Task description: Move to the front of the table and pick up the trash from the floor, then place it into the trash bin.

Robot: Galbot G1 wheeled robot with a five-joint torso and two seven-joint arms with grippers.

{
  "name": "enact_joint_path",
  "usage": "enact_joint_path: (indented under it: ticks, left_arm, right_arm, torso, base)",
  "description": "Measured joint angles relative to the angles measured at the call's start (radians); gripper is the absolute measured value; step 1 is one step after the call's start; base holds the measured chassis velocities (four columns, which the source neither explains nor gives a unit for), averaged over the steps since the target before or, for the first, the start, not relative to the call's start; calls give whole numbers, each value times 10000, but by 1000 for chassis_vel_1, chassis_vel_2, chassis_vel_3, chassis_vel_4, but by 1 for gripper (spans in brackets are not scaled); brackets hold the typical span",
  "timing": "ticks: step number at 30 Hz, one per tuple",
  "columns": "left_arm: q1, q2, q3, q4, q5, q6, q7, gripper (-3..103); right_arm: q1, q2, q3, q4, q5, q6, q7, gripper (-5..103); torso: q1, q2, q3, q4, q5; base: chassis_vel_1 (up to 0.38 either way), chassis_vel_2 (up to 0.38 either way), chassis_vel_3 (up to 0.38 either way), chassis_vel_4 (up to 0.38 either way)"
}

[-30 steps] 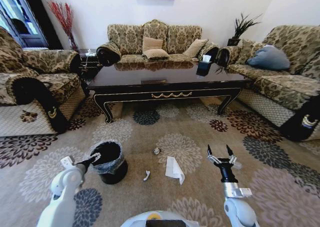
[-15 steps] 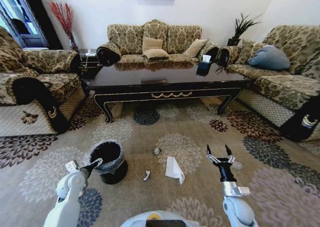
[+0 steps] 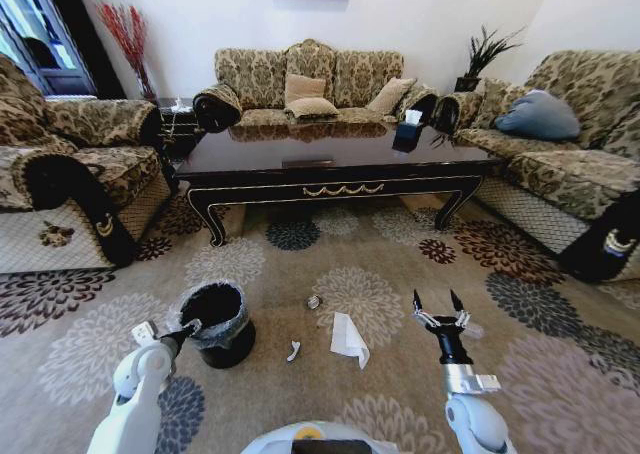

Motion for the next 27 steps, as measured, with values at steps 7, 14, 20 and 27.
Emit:
enact_joint_path:
  ticks: [7,14,20,27]
  left_arm:
    - [206,52,-118,-76,101,-10,69,30]
    - [557,73,-319,-163,458,-41,135,5]
    - [1013,68,-552,-562,662,25,366,2]
    - [1665,-45,-1100,-1722,517,42,364,2]
  right_arm:
    - [121,-44,-100,0,-121,-706,1607,100]
    - [475,-164,-308,-377,238,-1179,2693,100]
    - [1024,-351,-619,-967,998,-1777,3542,100]
    - [2061,-744,-1210,-1783,2128,-2777,4755,100]
  torso:
    - [0,0,0,-2,0]
    - [0,1,-1,3,8]
    - [0,-1,2,-6,-9]
    - [0,-1,3,2,-4]
  base:
    - [0,0,0,0]
    - [0,0,0,0]
    - [0,0,0,0]
    - [0,0,0,0]
